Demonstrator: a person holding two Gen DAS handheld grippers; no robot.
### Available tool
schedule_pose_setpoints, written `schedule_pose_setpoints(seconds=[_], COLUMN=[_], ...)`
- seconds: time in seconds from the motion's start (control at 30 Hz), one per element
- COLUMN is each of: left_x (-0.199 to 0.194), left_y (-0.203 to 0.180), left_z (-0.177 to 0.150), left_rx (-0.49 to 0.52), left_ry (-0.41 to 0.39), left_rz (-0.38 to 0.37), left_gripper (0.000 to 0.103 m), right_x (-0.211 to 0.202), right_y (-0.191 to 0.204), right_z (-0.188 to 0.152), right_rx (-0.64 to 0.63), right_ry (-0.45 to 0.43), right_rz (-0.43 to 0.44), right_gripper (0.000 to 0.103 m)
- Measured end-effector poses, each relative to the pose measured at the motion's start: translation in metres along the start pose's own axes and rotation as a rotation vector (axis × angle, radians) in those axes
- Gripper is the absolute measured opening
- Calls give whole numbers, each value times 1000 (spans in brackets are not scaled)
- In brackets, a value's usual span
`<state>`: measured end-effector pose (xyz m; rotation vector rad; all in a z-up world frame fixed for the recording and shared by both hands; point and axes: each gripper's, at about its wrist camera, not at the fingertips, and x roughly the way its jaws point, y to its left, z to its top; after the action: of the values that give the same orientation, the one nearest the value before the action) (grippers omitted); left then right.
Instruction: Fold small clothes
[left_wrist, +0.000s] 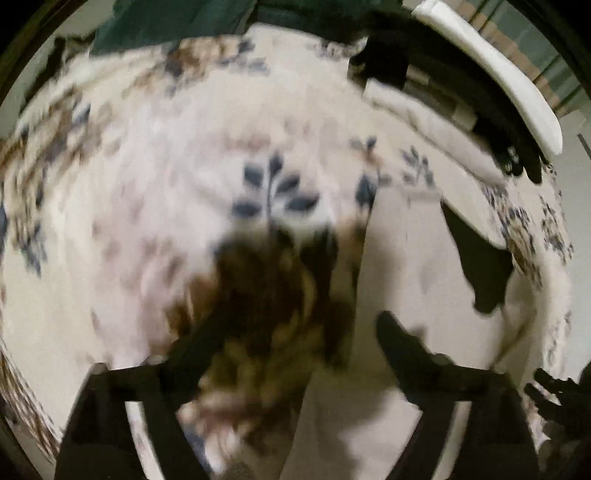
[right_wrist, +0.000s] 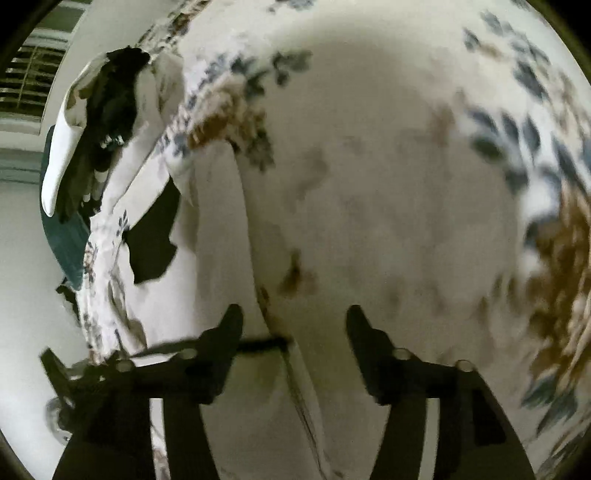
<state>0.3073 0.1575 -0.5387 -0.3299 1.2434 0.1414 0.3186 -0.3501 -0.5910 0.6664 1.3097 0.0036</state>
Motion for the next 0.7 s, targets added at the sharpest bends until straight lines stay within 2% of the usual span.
schedule_pose_setpoints(seconds=[0.1,0.17,0.33,0.43,0.5,0.53,0.57,0.6,0.63,0.7], left_x=[11,23,63,83,97,100,100,97,92,78], left_y=[-17,-29,-71,-86,-95,-98,-101,-102,-104,-101], left_z=[27,43,77,87,92,93,94,95,94,93], left_rx=[46,85,236,307,352,363,381,391,400,398], left_ry=[-19,-12,55,88,126,136,136,129,125,95], left_rz=[10,15,58,79,72,64,43,20,-4,-47], left_gripper=[87,87,87,86,72,58,33,18,2,2], right_x=[3,8,36,60,78,85,89,90,89,79], right_y=[13,28,70,85,91,93,97,101,102,100], right_z=[25,47,94,116,124,126,126,126,125,122], right_rx=[-26,-61,-163,-193,-206,-212,-226,-252,-253,-229], right_ry=[-21,-37,-36,8,55,73,72,68,65,26], right_rz=[-13,-28,-140,-183,-190,-182,-177,-180,-185,-148], right_gripper=[65,71,73,73,73,72,59,43,13,10])
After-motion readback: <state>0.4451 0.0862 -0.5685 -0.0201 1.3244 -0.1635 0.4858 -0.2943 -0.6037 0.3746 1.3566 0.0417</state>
